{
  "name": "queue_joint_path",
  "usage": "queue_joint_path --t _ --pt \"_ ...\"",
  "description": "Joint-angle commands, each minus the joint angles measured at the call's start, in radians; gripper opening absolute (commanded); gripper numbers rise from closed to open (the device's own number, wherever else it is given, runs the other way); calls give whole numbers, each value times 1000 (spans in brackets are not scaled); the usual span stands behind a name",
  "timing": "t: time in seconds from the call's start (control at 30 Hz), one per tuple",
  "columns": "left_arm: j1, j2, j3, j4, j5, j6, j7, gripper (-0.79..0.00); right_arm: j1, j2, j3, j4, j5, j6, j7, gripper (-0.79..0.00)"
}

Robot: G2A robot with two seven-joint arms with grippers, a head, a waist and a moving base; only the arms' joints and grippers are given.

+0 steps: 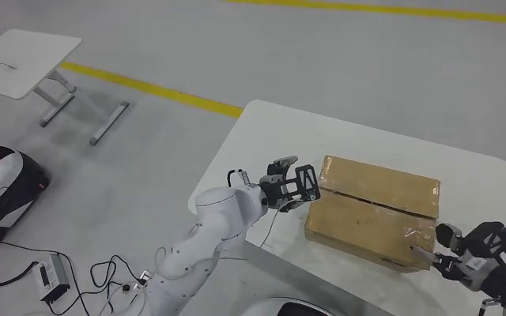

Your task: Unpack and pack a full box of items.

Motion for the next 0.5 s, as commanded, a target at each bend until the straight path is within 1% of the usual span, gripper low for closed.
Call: queue_joint_path --t 0.0,0.07,0.1,0.13,0.17,0.2,0.37,0.47 --pt "-1 1 3 1 0 1 0 0 8 -2 -42 -23 -64 20 -15 -206" --pt "-2 2 4 1 -1 2 0 0 28 -5 -92 -24 -89 42 -35 -252" --pt "-1 3 3 0 -2 6 0 0 47 -6 -114 -20 -124 62 -41 -292" --pt "-1 3 1 -2 -3 9 -1 0 65 -8 -141 -14 -149 83 -51 -406" --pt "1 4 -2 -3 -3 14 -2 0 85 -11 -171 -4 -171 103 -64 -425" --pt "3 5 -6 -3 -4 18 -4 0 106 -14 -201 7 -188 118 -73 -434" --pt "18 10 -29 -10 -15 27 -5 0 214 -28 -336 70 -289 193 -102 -425" --pt "26 13 -38 -12 -18 28 -3 0 261 -37 -399 94 -325 211 -108 -413"
